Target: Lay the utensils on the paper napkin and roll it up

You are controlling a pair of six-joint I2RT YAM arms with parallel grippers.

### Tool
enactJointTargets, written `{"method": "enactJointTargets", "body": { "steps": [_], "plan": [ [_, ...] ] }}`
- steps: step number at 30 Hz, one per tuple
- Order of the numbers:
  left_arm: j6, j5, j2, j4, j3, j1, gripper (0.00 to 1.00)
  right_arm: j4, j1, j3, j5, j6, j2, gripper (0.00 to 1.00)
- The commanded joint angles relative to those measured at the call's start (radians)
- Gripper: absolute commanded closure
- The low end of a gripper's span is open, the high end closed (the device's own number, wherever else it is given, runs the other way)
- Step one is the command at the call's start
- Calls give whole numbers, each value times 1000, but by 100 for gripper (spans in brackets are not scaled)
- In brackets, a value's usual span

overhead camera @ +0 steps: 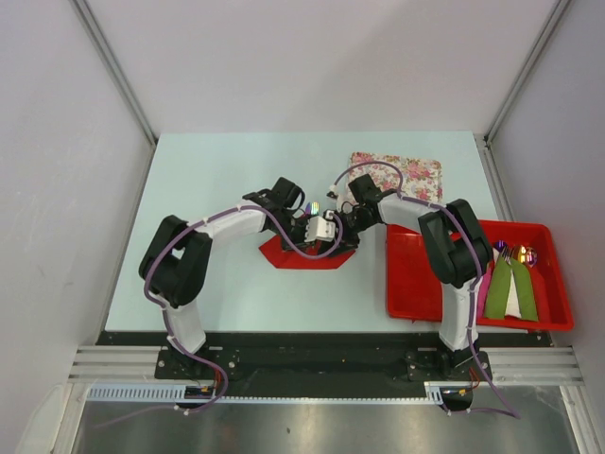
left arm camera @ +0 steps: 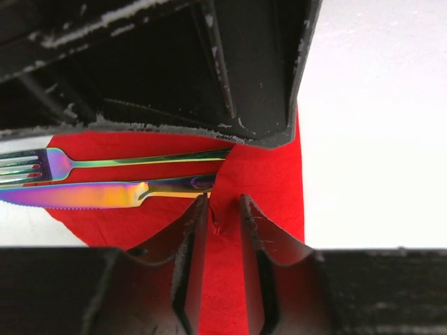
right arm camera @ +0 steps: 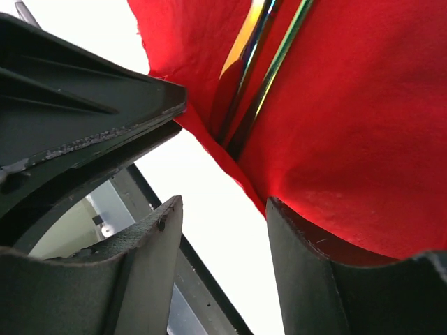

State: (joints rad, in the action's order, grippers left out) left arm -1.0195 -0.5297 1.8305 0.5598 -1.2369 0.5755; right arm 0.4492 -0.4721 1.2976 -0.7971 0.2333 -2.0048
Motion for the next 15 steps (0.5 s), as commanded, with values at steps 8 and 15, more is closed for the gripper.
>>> {"method": "enactJointTargets", "body": {
  "steps": [8,15],
  "plan": [
    [13,13,26,-28,-6,-9,82,-32,-14,12,29,3,-49,48],
    [30,30,44,-27,-21,-8,86,-33,-22,17,68,-3,-60,55]
  ]
}}
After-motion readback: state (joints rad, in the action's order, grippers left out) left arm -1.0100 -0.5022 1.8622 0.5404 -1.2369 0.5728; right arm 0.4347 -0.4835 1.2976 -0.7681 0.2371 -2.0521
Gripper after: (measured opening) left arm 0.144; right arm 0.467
